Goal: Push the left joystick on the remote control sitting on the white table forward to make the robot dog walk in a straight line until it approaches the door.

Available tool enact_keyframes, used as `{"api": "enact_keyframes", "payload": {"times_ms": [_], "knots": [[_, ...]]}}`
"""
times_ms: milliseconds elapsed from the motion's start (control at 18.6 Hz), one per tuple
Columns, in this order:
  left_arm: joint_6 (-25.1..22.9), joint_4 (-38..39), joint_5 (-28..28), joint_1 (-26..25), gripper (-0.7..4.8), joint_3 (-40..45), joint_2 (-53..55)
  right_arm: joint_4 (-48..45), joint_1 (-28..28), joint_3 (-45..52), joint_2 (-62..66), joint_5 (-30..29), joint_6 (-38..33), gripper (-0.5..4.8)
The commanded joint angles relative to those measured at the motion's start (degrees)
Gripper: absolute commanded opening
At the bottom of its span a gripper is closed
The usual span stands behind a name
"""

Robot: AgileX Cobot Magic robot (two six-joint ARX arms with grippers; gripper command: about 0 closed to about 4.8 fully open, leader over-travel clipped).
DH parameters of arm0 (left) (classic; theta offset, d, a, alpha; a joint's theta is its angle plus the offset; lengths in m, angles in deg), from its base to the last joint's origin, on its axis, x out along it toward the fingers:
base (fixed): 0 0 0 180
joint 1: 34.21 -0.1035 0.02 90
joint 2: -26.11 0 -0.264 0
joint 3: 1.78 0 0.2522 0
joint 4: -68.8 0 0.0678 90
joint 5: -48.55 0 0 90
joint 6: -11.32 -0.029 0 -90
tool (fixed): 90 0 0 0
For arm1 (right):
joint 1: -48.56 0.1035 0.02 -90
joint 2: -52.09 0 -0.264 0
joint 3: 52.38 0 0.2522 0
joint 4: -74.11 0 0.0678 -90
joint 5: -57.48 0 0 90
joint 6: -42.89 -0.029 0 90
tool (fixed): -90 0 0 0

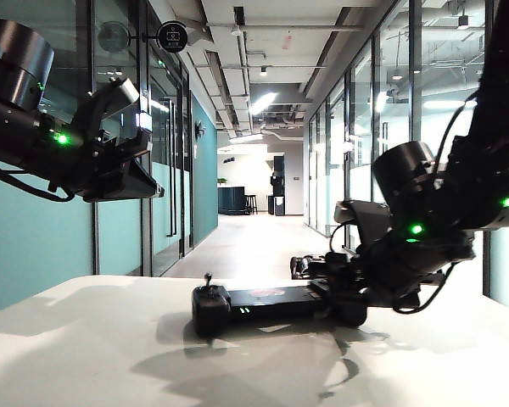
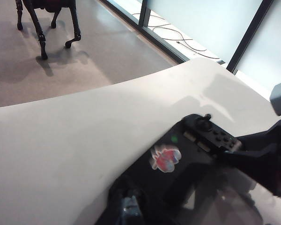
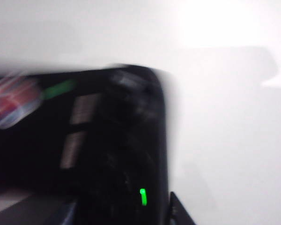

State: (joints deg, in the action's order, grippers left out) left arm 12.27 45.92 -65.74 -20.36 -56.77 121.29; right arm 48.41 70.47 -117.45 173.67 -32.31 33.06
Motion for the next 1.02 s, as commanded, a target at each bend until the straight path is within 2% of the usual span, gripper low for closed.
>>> {"api": "enact_keyframes", "payload": {"times_ms": [54,269,538,700,1023], "knots": [[-0.04,-0.70,-0.39,-0.02,-0.06,-0.20,-0.04,0.26,0.20,-0.13,-0.04,-0.15,-0.42,2.19],[-0.04,-0.68,-0.42,-0.02,-0.06,-0.20,-0.04,-0.02,0.28,-0.13,-0.04,1.88,-0.81,2.19],[-0.07,-0.70,-0.42,-0.02,-0.06,-0.20,-0.02,-1.14,1.46,-0.13,-0.07,10.51,-3.34,2.19],[-0.07,-0.66,-0.70,-0.02,-0.06,-0.81,1.42,-1.46,2.14,-0.13,-0.07,12.37,-5.27,2.07],[-0.09,0.31,-8.07,0.02,-0.06,-9.14,11.30,-1.51,2.45,-0.13,-0.07,14.29,-7.15,2.07]]}}
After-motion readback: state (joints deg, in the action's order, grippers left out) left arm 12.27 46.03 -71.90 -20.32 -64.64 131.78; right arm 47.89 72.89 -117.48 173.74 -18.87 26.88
